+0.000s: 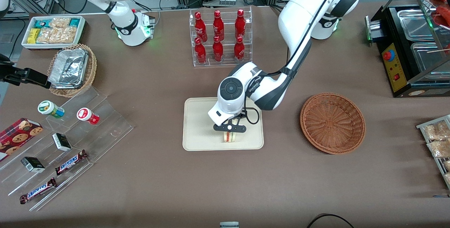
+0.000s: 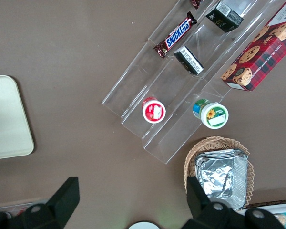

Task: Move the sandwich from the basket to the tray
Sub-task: 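Lower the sandwich onto the tray and open the left gripper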

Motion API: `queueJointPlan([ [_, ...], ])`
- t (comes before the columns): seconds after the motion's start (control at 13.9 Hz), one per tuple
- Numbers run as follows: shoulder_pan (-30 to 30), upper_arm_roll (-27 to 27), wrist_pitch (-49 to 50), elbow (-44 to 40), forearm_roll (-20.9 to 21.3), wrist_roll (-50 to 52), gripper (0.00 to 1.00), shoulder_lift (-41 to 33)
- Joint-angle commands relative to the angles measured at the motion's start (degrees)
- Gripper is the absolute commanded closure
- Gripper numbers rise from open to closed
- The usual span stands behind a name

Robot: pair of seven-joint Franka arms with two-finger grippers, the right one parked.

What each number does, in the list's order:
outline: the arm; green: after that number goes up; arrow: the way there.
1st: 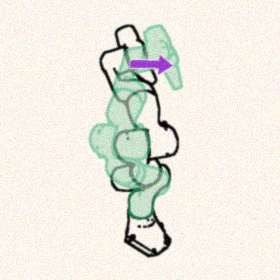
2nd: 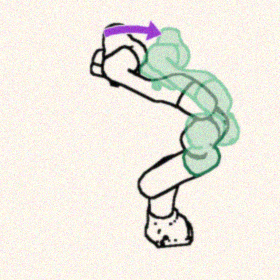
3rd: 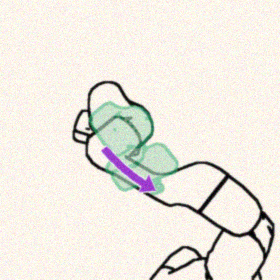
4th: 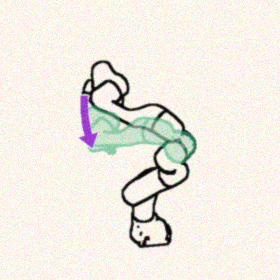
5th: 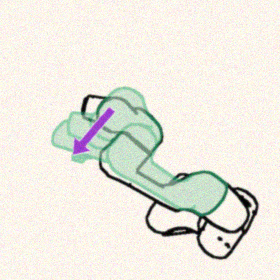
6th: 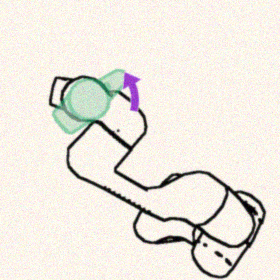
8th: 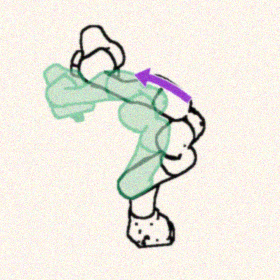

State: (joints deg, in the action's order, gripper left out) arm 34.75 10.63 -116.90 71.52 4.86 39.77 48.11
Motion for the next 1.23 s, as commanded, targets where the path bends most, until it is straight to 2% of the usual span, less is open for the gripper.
queueJointPlan([
  [0.0, 0.85, -0.61, 1.06, -2.61, -0.03, 0.58, 1.0, 1.81],
  [0.86, 1.9, -0.79, 1.06, -2.0, 0.33, 3.21, 1.0, 2.07],
  [0.94, 1.82, -0.79, 1.06, -2.0, 0.24, 3.04, 0.96, 2.34],
  [1.01, 1.82, -0.79, 1.06, -2.0, 0.32, 3.04, 0.71, 2.42],
  [1.08, 1.82, -0.88, 0.97, -2.0, 0.33, 2.78, 0.29, 2.6],
  [1.15, 1.9, -0.88, 1.06, -2.0, 0.5, 3.29, 0.0, 2.6],
])
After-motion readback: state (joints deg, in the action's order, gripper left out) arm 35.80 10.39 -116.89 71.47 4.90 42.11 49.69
